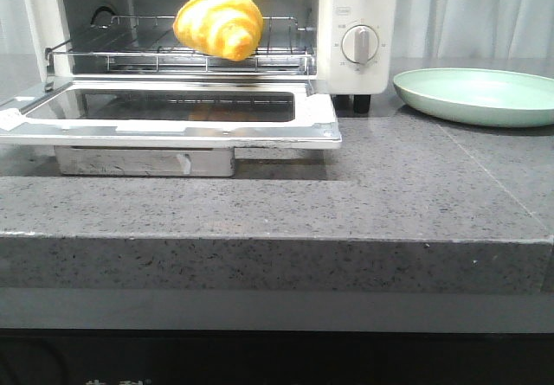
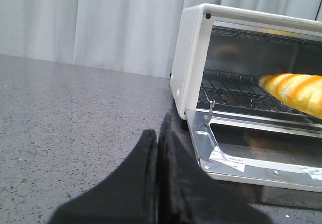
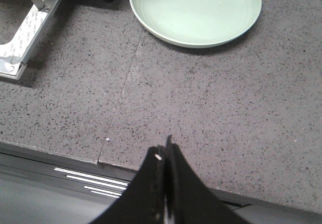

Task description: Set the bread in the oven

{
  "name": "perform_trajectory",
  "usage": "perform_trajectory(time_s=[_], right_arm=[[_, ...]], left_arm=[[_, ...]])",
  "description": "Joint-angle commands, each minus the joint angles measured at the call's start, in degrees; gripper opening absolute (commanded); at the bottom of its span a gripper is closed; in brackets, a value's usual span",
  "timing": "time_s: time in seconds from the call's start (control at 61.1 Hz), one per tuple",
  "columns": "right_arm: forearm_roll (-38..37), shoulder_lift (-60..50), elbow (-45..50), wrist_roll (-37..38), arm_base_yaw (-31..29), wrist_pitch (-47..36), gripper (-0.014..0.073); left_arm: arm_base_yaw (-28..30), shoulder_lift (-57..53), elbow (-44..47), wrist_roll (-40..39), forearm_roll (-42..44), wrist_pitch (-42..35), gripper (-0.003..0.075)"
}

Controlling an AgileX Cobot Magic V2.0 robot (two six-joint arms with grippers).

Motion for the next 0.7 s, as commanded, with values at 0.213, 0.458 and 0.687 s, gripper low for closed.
perform_trajectory(time_s=[0.213, 0.458, 0.687], right_arm=[[-0.8, 0.2, -1.3, -0.3, -0.5, -3.8, -0.0068], [-0.8, 0.2, -1.3, -0.3, -0.5, -3.8, -0.0068], [-2.5, -3.6, 1.2, -0.4, -2.2, -5.5, -0.0068]], left_arm=[[0.2, -1.0, 0.4, -0.3, 0.1, -4.8, -0.0020], [0.2, -1.0, 0.4, -0.3, 0.1, -4.8, -0.0020], [0.2, -1.0, 0.4, -0.3, 0.1, -4.8, -0.0020]])
